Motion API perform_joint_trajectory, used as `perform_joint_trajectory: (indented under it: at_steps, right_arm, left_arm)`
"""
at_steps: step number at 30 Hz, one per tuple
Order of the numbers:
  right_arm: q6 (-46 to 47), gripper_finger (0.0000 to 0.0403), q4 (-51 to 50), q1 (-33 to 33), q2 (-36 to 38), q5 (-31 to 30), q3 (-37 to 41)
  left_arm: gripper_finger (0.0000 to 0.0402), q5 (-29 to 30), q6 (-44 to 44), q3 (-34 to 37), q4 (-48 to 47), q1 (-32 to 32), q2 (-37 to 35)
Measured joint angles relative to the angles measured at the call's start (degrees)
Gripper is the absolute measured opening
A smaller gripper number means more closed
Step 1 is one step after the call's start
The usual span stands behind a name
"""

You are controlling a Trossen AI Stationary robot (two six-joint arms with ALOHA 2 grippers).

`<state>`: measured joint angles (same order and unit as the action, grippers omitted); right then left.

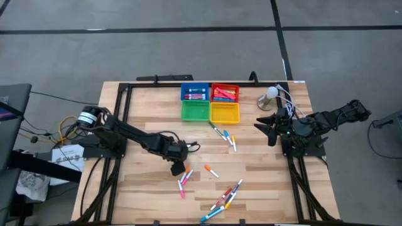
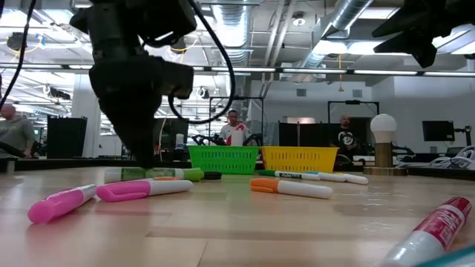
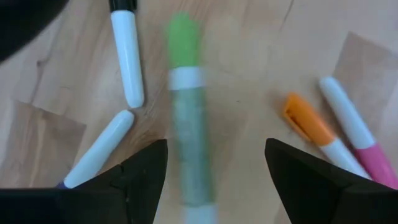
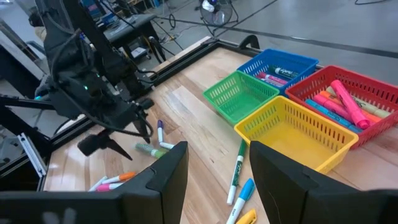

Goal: Pick & Place Markers
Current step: Put the light green highlighter in the blue bin

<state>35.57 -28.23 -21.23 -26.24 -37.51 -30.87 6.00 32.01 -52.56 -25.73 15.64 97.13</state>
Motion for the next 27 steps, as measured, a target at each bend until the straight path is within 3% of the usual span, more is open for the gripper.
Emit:
perform_joint_trajectory:
  at_steps: [14,27]
  right_arm:
    - [0.00,0.0162,0.00,0.00,0.00,0.01,0.00]
    - [0.00,0.0162,0.00,0.00,0.02,0.01,0.00]
  left_arm:
    - [0.0258,0.61,1.75,-0.33,1.35,0.04,4.51]
    - [0.0126,0.36,3.46,-0.15,2.49,-0.07,4.52]
